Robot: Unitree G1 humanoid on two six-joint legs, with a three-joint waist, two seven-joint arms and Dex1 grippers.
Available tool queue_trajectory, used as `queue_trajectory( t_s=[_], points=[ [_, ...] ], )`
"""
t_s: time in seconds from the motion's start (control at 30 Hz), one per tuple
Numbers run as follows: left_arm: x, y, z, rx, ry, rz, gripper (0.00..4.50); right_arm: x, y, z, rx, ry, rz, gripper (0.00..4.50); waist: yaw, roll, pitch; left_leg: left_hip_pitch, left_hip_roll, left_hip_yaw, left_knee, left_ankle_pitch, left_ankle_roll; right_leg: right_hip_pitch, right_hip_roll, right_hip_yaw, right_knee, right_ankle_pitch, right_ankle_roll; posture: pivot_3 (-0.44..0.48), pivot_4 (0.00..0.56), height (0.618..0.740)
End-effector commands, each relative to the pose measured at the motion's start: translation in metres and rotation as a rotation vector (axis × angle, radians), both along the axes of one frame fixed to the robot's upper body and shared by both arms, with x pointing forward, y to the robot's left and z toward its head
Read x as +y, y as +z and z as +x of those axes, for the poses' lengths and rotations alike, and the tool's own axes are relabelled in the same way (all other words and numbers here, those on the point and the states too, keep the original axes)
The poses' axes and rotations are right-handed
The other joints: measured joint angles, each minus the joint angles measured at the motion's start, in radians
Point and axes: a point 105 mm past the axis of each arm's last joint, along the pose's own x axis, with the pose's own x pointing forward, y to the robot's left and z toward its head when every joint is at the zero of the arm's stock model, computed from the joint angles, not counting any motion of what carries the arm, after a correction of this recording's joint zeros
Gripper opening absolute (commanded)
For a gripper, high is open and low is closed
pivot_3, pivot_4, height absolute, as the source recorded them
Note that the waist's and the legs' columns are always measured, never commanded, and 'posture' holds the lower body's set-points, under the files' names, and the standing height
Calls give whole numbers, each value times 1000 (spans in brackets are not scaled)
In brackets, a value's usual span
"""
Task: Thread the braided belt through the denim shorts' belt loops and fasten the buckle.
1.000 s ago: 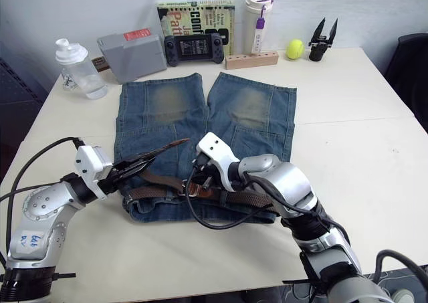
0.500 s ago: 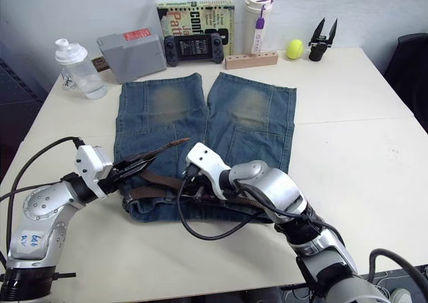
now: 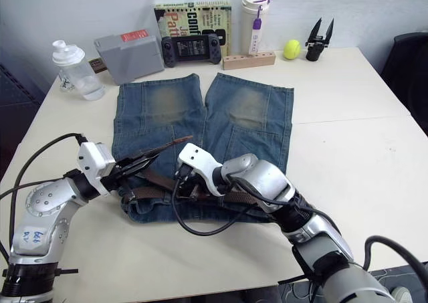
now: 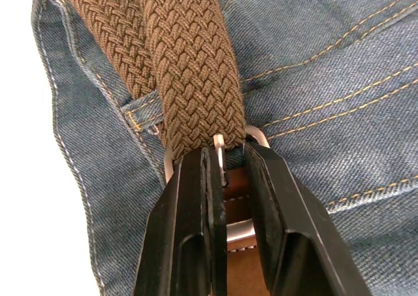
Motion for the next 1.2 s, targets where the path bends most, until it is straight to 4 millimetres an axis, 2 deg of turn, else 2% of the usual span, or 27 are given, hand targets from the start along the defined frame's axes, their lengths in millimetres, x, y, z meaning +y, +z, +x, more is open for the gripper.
queue_trajectory(
  t_s=[0.03, 0.33, 0.7, 0.83, 0.97, 1.2],
  points=[
    [-12, 38, 1, -134, -73, 20, 0, -13, -42, -15, 123, 80, -199, 862, 0, 0, 0, 0, 0, 0, 0, 0, 0, 0, 0, 0, 0, 0, 0, 0, 150, 726],
    [-41, 88, 11, -253, -285, 86, 0, -15, -63, -14, 116, 169, -354, 862, 0, 0, 0, 0, -1, 0, 0, 0, 0, 0, 0, 0, 0, 0, 0, 0, 150, 726],
    [-83, 115, 29, -314, -554, 146, 0, -8, -78, -23, 122, 260, -398, 862, -4, -1, -1, 1, 0, 8, 0, 0, -1, 1, 2, -1, 0, 0, 0, 0, 150, 726],
    [-110, 121, 34, -335, -658, 148, 0, -6, -80, -28, 121, 288, -405, 862, -2, -1, -1, 1, 1, 9, 0, 0, -1, 1, 2, -1, 0, 0, 0, 0, 150, 726],
    [-139, 134, 27, -376, -768, 126, 0, -4, -83, -33, 136, 309, -405, 862, -1, -1, -1, 1, 0, 9, 1, 0, -1, 2, 2, -1, 0, 0, 0, 0, 150, 726],
    [-167, 152, 14, -437, -865, 68, 0, -2, -85, -37, 148, 321, -400, 862, 27, 0, -2, 1, -1, 7, 4, 1, 0, 5, -1, -1, 0, 0, 1, 0, 150, 726]
  ],
)
